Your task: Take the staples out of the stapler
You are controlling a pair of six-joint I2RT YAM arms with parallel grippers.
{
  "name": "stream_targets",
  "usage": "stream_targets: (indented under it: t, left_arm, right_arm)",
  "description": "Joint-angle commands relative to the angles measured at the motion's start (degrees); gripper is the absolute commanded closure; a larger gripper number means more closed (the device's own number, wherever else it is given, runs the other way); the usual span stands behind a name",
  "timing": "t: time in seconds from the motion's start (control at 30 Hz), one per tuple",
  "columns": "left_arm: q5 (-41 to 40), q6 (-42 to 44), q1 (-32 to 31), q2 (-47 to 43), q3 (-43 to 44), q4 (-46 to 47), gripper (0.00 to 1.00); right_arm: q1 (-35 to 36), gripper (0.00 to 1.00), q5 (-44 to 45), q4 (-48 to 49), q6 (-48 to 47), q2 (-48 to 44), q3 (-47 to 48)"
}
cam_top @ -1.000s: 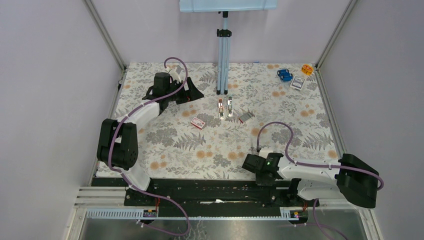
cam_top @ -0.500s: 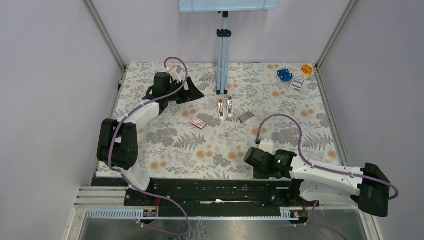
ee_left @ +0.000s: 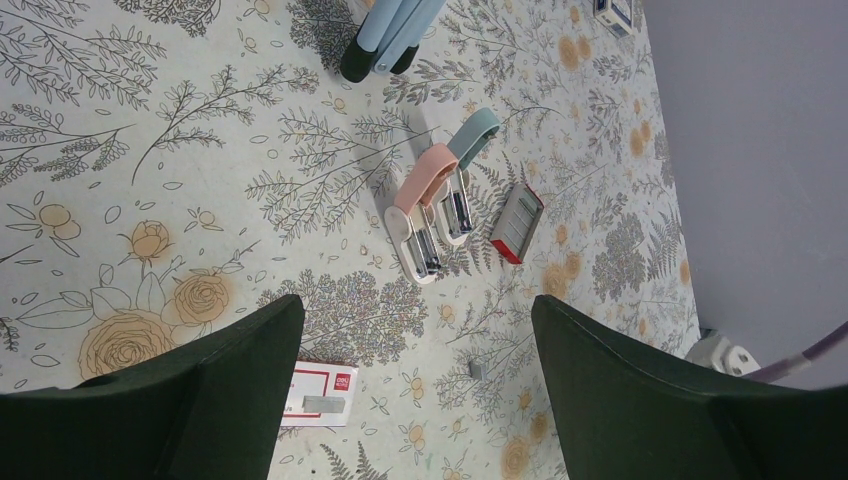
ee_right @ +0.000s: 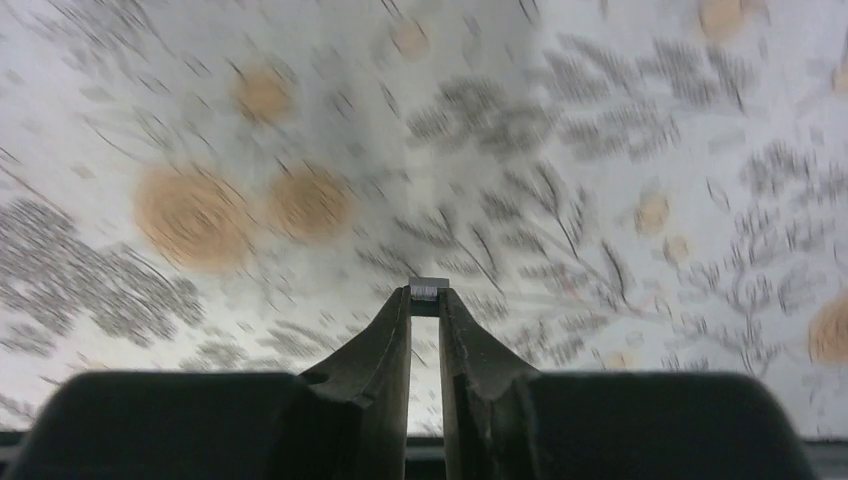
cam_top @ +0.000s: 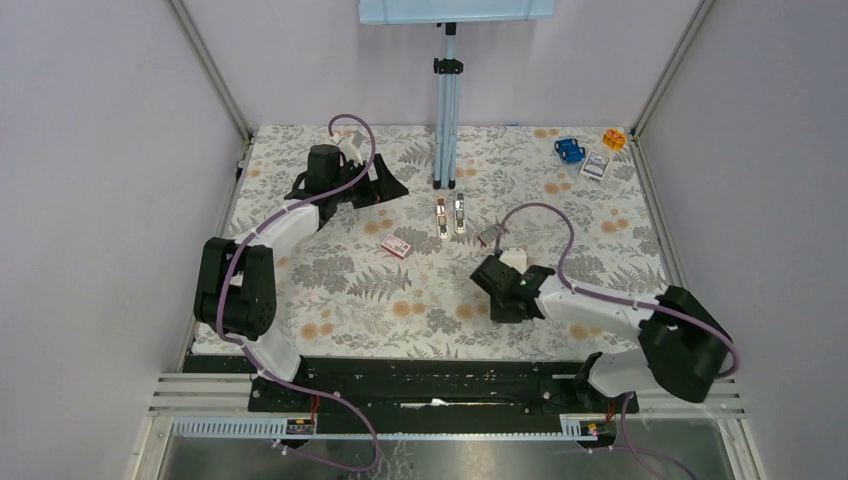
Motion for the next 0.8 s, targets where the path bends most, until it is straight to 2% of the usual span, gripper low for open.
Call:
stream_targets:
  t: [0.0,0.1,0.23,0.33,0.53,0.67,0.77]
  left_arm:
    - [0.9,0.3,0.3,-2.7,0.2,2.8,0.12]
    - [0.9,0.5,0.3,-2.8,0.3,2.7,0.12]
    - [1.0,0.7,0.3,-3.2,0.5,2.5,0.12]
    - [1.1,0.6,0.3,-3.3,0.5,2.5,0.12]
    - [1.1,0.7,0.3,-3.7,0.6,2.5,0.12]
    - [1.3,0.7,0.3,-3.6,0.8,2.2,0.12]
    - [1.5,0.8,0.3,-3.7,0.9,2.2,0.12]
  right_arm:
    - [-3.2,0.79,-0.7,10.1,-9.9,5.9,7.5]
    - [-5.0,0.75,-4.2,13.6,-12.2,7.7,9.3]
    - [-8.3,0.52,-5.5,15.0,-12.6,6.3,9.1]
    - [-11.3,0.42,-5.4,14.9,-12.5,4.1,8.2]
    - [-12.8,0.42,-7.5,14.3,-14.9,4.3,9.0]
    - [-12.8,0.41,-15.7,16.5,-21.1,6.9,11.1]
    - [-12.8,0.41,-18.3,13.9,-23.7,10.3,15.2]
